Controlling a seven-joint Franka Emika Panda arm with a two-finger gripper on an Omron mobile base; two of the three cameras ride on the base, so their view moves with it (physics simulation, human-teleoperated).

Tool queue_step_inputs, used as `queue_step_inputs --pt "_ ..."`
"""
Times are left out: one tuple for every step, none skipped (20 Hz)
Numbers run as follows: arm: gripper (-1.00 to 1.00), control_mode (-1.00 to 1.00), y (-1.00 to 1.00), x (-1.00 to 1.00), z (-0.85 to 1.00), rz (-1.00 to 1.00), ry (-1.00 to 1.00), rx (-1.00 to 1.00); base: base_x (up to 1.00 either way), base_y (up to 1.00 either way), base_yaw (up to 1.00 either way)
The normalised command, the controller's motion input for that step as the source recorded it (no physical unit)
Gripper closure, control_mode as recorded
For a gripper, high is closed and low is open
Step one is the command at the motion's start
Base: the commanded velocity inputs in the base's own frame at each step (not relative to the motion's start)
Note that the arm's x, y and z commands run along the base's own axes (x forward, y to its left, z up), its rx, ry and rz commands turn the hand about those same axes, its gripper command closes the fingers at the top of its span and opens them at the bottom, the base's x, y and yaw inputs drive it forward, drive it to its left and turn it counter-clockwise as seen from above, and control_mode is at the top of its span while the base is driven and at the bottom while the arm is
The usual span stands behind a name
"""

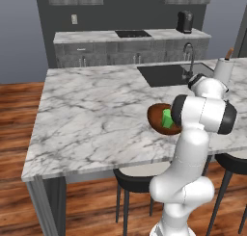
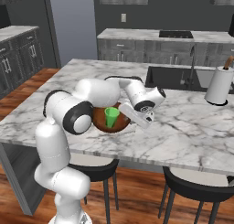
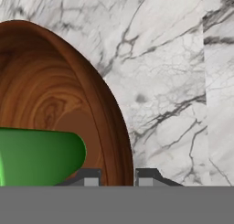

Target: Place the cup inside the bowl on the dining table and move the bowl to any counter.

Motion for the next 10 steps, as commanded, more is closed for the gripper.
queue_step_inputs --pt "1.0 -1.0 0.0 0.0 0.48 0.0 0.0 -0.04 0.0 0.0 0.0" --pt "1.0 -1.0 0.0 -0.04 0.44 0.0 0.0 -0.04 0.0 0.0 0.0" --pt "1.0 -1.0 0.0 -0.05 0.44 0.0 0.0 -0.05 0.0 0.0 0.0" --pt "1.0 -1.0 0.0 -0.08 0.4 0.0 0.0 -0.05 0.0 0.0 0.0" --pt "1.0 -1.0 0.0 -0.09 0.41 0.0 0.0 -0.06 0.0 0.0 0.0" --pt "1.0 -1.0 0.0 -0.09 0.41 0.0 0.02 -0.07 0.0 0.0 0.0" --pt "1.0 -1.0 0.0 -0.11 0.44 0.0 0.02 -0.07 0.0 0.0 0.0" --pt "1.0 -1.0 0.0 -0.13 0.43 0.0 0.03 -0.07 0.0 0.0 0.0" --pt "1.0 -1.0 0.0 -0.14 0.42 0.0 0.02 -0.06 0.0 0.0 0.0" --pt "1.0 -1.0 0.0 -0.14 0.37 0.0 0.02 -0.04 0.0 0.0 0.0"
